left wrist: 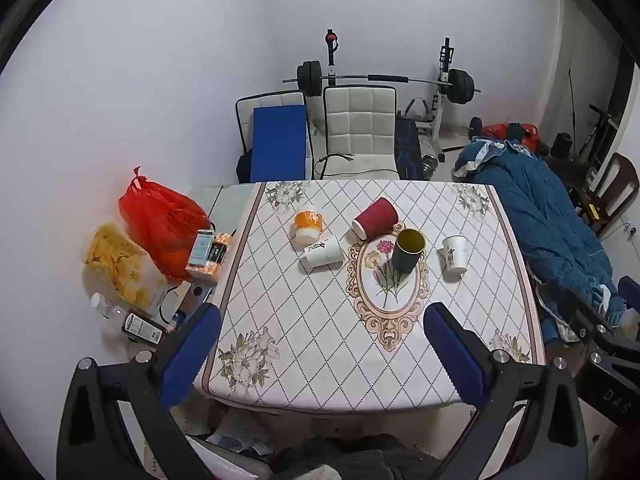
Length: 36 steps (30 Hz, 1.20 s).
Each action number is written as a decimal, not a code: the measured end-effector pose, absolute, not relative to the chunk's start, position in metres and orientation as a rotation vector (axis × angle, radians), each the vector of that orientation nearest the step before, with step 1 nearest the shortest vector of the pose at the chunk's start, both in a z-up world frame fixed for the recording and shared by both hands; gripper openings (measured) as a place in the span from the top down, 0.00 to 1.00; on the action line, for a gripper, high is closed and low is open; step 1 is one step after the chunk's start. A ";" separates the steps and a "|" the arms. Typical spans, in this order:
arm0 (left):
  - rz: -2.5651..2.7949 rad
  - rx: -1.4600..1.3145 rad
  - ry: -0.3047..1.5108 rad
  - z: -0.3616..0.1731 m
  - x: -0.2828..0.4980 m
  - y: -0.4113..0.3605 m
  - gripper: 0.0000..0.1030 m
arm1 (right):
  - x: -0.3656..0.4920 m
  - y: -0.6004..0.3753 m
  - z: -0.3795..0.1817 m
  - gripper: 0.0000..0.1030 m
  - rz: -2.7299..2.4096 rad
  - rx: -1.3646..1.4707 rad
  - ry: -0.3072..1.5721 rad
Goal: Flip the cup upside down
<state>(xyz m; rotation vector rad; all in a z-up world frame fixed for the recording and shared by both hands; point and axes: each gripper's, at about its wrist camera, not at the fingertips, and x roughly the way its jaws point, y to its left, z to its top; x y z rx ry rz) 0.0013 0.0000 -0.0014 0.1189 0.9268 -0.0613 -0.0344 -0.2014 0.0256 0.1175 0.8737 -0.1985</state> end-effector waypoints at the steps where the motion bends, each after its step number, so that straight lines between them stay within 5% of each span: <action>1: -0.070 0.111 0.900 -0.001 0.000 0.001 0.00 | -0.035 -0.202 0.026 0.00 -0.200 0.115 0.873; 36: -0.071 0.115 0.909 0.003 0.002 -0.002 0.00 | -0.035 -0.205 0.033 0.00 -0.207 0.124 0.850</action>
